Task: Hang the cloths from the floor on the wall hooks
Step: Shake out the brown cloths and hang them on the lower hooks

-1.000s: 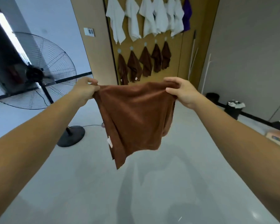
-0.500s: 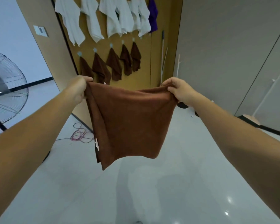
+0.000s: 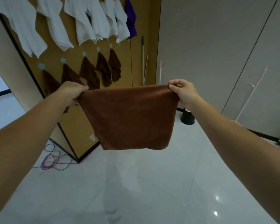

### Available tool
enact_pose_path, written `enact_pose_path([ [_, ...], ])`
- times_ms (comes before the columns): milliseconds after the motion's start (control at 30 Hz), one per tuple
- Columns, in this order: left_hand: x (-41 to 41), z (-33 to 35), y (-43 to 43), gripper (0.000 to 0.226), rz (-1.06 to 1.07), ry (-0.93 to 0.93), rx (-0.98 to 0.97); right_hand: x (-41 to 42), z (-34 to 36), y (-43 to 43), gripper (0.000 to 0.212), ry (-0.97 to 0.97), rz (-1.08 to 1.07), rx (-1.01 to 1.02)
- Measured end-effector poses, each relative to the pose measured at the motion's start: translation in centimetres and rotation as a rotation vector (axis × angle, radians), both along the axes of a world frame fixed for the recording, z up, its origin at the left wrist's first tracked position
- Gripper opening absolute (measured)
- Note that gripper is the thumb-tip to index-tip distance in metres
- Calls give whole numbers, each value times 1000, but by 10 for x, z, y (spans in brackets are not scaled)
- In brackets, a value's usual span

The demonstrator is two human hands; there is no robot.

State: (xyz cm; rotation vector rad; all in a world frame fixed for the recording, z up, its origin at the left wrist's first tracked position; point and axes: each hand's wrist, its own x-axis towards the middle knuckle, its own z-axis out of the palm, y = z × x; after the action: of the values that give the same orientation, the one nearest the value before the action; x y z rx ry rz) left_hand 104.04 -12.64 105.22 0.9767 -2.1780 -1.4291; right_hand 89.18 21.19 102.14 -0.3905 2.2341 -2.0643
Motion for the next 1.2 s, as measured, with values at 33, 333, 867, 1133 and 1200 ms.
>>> enact_pose_path([
  [33, -15, 3, -1, 24, -9, 47, 49, -14, 2, -1, 12, 10, -29, -1],
  [333, -157, 20, 4, 34, -227, 170, -129, -167, 23, 3, 16, 160, -151, 35],
  [867, -442, 33, 37, 18, -77, 73, -214, -472, 46, 52, 18, 221, 52, 72],
  [1133, -533, 27, 13, 25, -26, 202, -180, -576, 30, 9, 19, 215, 43, 74],
  [1200, -552, 25, 5, 25, -119, 207, -260, -605, 26, -5, 14, 226, 50, 84],
])
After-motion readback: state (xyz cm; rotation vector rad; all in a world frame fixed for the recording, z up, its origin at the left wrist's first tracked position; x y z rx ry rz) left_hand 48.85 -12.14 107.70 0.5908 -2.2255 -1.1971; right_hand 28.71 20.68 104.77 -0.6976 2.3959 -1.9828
